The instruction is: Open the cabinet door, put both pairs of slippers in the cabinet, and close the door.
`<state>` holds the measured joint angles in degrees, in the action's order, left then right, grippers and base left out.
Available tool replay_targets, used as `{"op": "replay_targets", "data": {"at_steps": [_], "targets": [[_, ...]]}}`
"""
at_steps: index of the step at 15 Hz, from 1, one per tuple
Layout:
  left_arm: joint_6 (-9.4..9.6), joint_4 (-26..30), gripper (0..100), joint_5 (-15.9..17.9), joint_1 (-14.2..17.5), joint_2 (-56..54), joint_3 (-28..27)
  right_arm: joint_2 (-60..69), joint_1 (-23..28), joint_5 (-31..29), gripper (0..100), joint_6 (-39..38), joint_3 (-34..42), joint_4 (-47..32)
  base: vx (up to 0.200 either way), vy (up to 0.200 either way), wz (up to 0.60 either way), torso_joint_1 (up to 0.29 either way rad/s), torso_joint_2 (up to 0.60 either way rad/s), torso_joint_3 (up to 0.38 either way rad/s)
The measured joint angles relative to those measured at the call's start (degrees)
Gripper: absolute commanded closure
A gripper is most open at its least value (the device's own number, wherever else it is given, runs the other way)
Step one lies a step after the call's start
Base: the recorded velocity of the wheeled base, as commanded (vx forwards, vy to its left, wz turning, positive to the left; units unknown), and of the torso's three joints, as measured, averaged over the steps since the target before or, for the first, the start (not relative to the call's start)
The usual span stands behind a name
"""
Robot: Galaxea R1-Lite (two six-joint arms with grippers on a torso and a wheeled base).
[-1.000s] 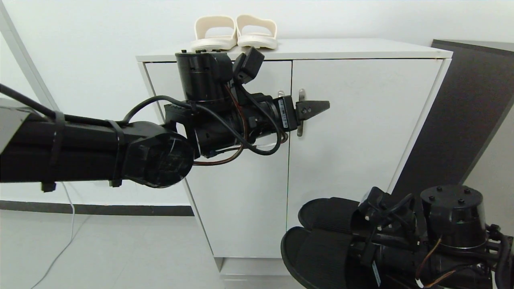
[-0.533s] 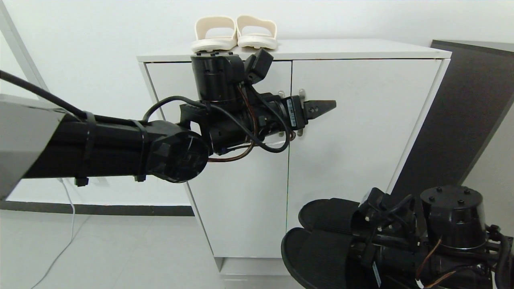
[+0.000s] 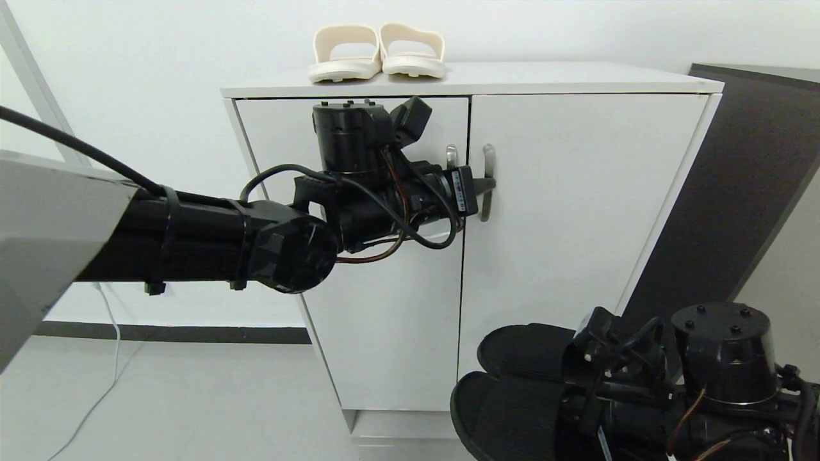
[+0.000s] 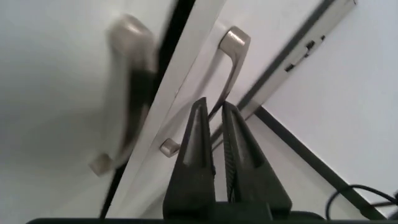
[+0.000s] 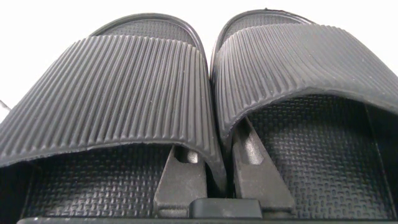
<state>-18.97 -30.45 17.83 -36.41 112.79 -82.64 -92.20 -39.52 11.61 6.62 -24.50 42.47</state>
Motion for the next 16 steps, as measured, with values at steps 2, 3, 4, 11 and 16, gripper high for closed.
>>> {"op": "replay_targets", "data": {"at_steps": [2, 3, 4, 11, 16], "targets": [[0.06, -0.33, 100, -0.02, -1.48, -1.88, 2.43, 0.39, -0.22, 2.95, 100, 0.00, 0.89, 0.04, 0.000, 0.000, 0.00, 0.000, 0.00, 0.000], [0.11, -0.56, 100, 0.01, -2.28, -2.73, 3.36, 0.66, -0.24, 4.05, 100, 0.05, 1.30, 0.02, 0.000, 0.000, 0.00, 0.000, 0.00, 0.000], [0.09, -0.85, 100, 0.09, -3.13, -3.83, 4.58, 1.35, -0.27, 6.49, 100, 0.09, 2.10, -0.11, 0.000, 0.000, 0.00, 0.000, 0.00, 0.000], [1.67, -3.01, 100, 0.01, -4.84, -11.28, 14.51, 4.80, -1.95, 8.86, 100, 0.22, 4.74, -0.27, 0.000, 0.000, 0.00, 0.000, 0.00, 0.000], [1.46, -6.17, 100, 0.39, -2.39, -14.93, 20.60, 5.29, -2.73, 8.84, 100, 0.99, 4.99, -0.24, 0.000, 0.000, 0.00, 0.000, 0.00, 0.000]]}}
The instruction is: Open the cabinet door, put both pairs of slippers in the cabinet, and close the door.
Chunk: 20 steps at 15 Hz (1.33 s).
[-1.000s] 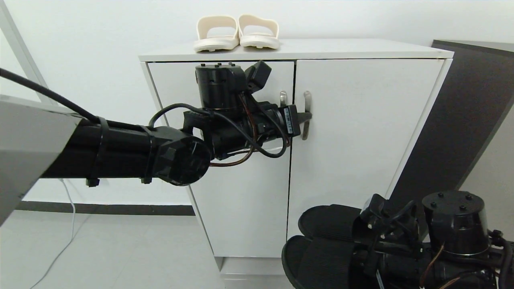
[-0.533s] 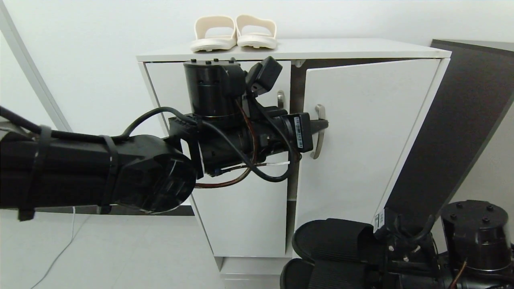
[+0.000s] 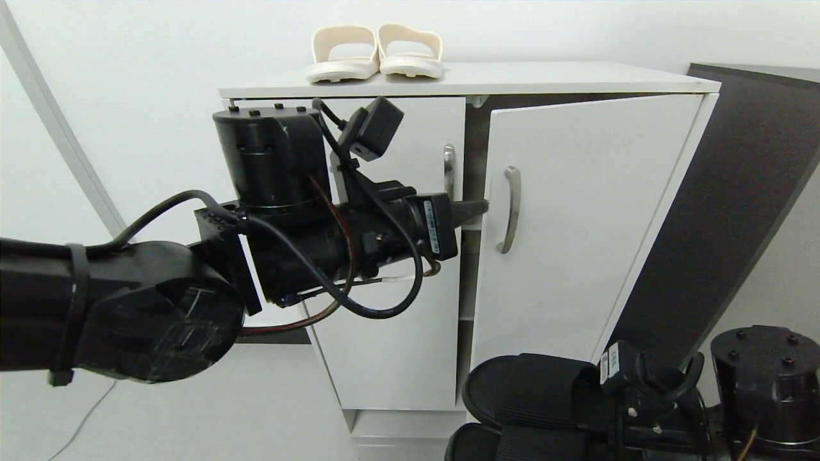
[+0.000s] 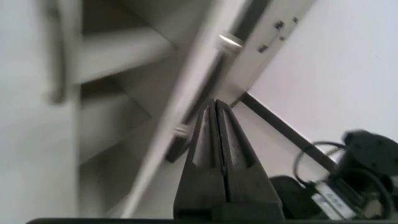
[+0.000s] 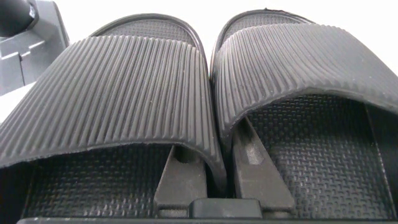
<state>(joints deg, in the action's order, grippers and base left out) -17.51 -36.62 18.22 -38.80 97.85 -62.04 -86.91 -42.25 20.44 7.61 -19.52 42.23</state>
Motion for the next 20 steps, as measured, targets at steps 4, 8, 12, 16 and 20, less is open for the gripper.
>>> {"op": "replay_targets", "data": {"at_steps": [4, 8, 12, 16, 20], "targets": [[-0.09, -0.29, 100, -0.20, 1.35, 1.62, -1.99, -0.05, -0.11, -0.15, 100, 0.13, -0.05, 0.02, 0.000, 0.000, 0.00, 0.000, 0.00, 0.000], [-0.06, -0.05, 100, -0.27, 1.55, 5.90, -8.00, -0.13, -0.09, 0.00, 100, 2.54, 0.45, 0.11, 0.000, 0.000, 0.00, 0.000, 0.00, 0.000], [-0.12, -0.02, 100, -0.46, 1.62, 10.39, -12.48, -0.27, -0.09, 0.09, 100, 2.76, 0.69, 0.06, 0.000, 0.000, 0.00, 0.000, 0.00, 0.000], [-1.16, -0.07, 100, -0.49, 1.68, 11.85, -13.20, -0.55, -0.13, 0.13, 100, 2.76, 0.94, 0.11, -0.050, 0.000, 0.00, 0.002, 0.00, 0.001], [-3.07, -3.63, 100, -1.62, 1.18, 11.90, -11.06, -0.16, -2.12, 2.79, 100, 3.04, 3.16, 0.17, -0.200, 0.000, 0.00, 0.001, 0.00, 0.004]]}}
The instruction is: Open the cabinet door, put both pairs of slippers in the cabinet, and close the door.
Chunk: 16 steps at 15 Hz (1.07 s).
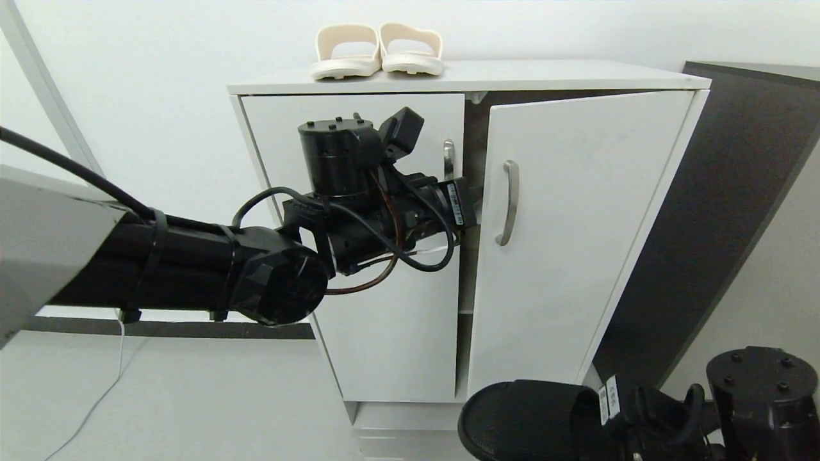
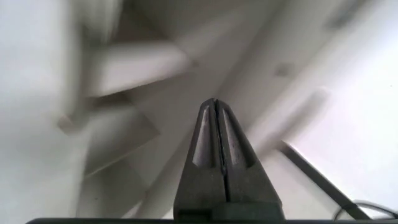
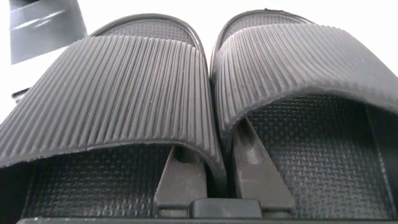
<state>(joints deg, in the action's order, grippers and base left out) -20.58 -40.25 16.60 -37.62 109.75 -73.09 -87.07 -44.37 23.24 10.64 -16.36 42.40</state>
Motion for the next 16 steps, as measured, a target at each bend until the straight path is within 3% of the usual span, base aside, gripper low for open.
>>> {"op": "replay_targets", "data": {"at_steps": [3, 5, 7, 10, 16], "targets": [[-0.02, -6.08, 100, 0.37, -4.99, -0.96, 5.18, 1.71, -1.24, 3.04, 100, 2.51, 2.41, 0.00, -0.200, 0.000, 0.00, -0.001, 0.00, 0.004], [0.00, -6.81, 100, 0.48, -8.41, -1.27, 6.39, 2.65, -1.93, 3.43, 100, 3.12, 3.19, 0.02, -0.200, 0.000, 0.00, -0.002, 0.00, 0.002], [0.02, -7.01, 100, 0.33, -9.35, -1.21, 6.64, 2.95, -2.17, 3.41, 100, 3.07, 3.39, 0.05, -0.100, 0.000, 0.00, -0.001, 0.00, 0.004], [0.16, -7.45, 100, -0.22, -8.96, -1.38, 7.83, 2.95, -1.65, 3.23, 100, 2.74, 2.80, 0.22, 0.000, 0.000, 0.00, 0.000, 0.00, 0.000], [0.39, -7.40, 100, -1.72, -3.89, -8.22, 14.34, 1.71, -0.52, 3.04, 100, 2.63, 1.82, 0.21, 0.000, 0.000, 0.00, 0.000, 0.00, 0.000]]}}
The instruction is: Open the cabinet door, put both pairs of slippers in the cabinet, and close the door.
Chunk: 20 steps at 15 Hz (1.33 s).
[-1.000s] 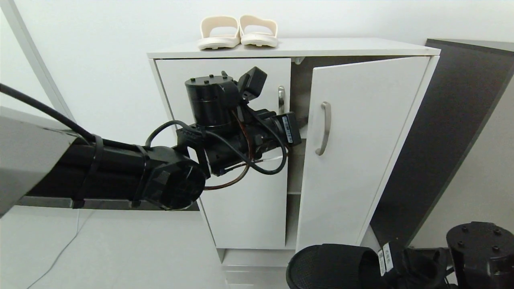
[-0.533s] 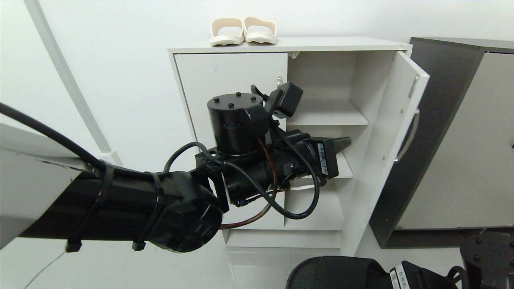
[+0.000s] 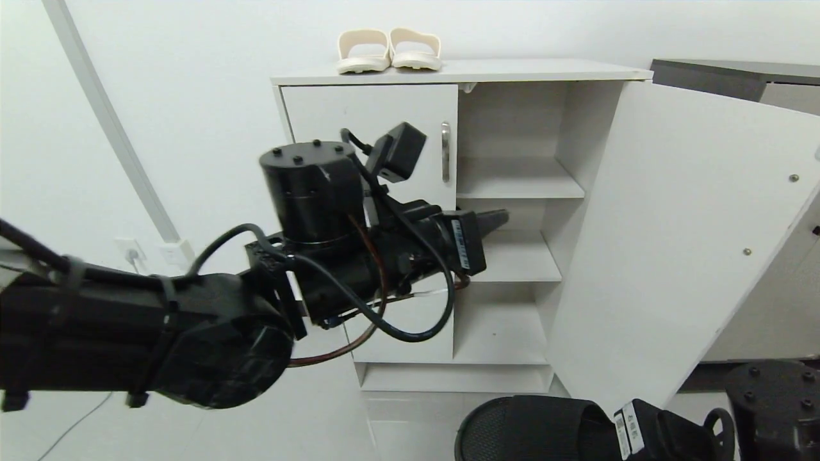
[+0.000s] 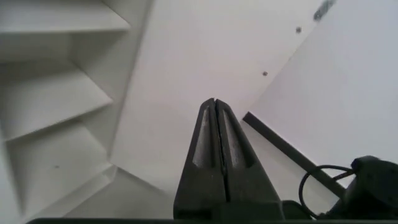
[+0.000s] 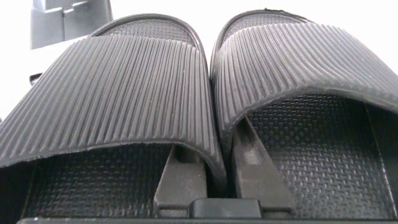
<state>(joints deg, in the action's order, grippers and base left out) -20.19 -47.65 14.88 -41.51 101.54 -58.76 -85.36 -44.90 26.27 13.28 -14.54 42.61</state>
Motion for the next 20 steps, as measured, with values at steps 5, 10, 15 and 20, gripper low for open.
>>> {"op": "replay_targets", "data": {"at_steps": [5, 10, 15, 20], "targets": [[0.18, 7.50, 100, -0.11, 7.01, -20.77, 13.01, -2.68, 3.21, -0.06, 100, 0.02, -0.91, 2.74, 0.000, 0.000, 0.00, 0.000, 0.00, 0.000], [0.24, 36.74, 100, -4.33, 22.30, -54.46, 21.61, -4.74, 3.91, -7.94, 100, -3.34, -2.05, 3.05, 0.000, 0.000, 0.00, 0.000, 0.00, 0.000], [5.19, 65.38, 100, -21.00, 36.44, -87.98, 31.00, -11.28, 3.52, -21.63, 100, -13.57, -5.18, 11.25, 0.000, 0.000, 0.00, 0.000, 0.00, 0.000], [11.08, 45.42, 100, -27.09, 41.20, -99.80, 54.32, -21.46, 2.54, -39.49, 100, -20.55, -13.31, 17.36, 0.000, 0.000, 0.00, 0.000, 0.00, 0.000]]}}
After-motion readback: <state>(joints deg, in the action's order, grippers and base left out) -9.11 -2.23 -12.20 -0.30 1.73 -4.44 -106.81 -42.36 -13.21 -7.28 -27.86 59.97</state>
